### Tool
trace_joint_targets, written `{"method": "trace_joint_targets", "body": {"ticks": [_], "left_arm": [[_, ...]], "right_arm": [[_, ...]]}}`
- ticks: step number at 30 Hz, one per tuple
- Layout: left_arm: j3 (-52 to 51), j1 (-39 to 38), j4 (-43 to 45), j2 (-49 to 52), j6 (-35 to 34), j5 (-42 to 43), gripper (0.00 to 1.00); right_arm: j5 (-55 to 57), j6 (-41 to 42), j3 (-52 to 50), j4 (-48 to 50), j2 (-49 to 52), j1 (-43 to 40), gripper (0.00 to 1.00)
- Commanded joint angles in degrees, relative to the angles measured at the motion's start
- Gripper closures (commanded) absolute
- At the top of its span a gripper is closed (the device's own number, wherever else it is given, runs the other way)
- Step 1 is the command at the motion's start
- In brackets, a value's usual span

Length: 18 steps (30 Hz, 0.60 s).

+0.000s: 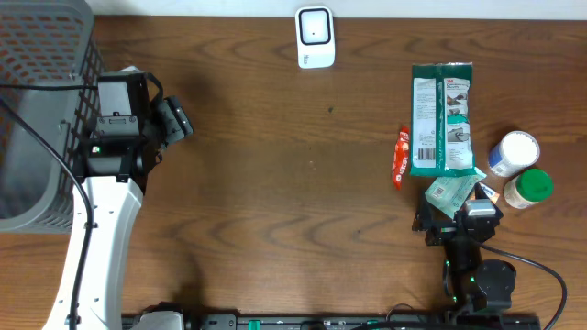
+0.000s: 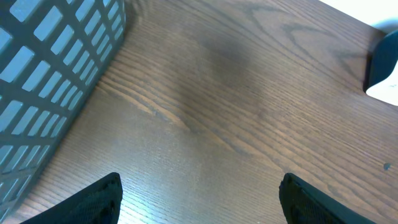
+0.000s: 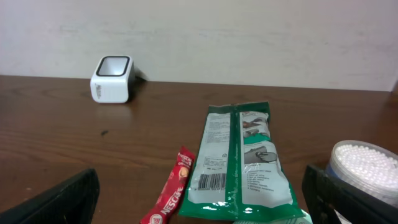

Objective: Scan the item barcode

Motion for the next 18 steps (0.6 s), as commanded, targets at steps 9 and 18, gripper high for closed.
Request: {"method": "trace_joint_targets", "body": {"ticks": [9, 18], "left_arm": [[0.33, 0.57, -0.96, -17.03, 0.55, -0.76, 0.19], [-1.44, 0.57, -6.73, -35.69, 0.55, -0.79, 0.18]], "right_arm": [[0.33, -0.22, -0.07, -0.26, -0.31, -0.35, 0.01], [0.33, -0.22, -0.07, -0.28, -0.33, -0.35, 0.01]]}}
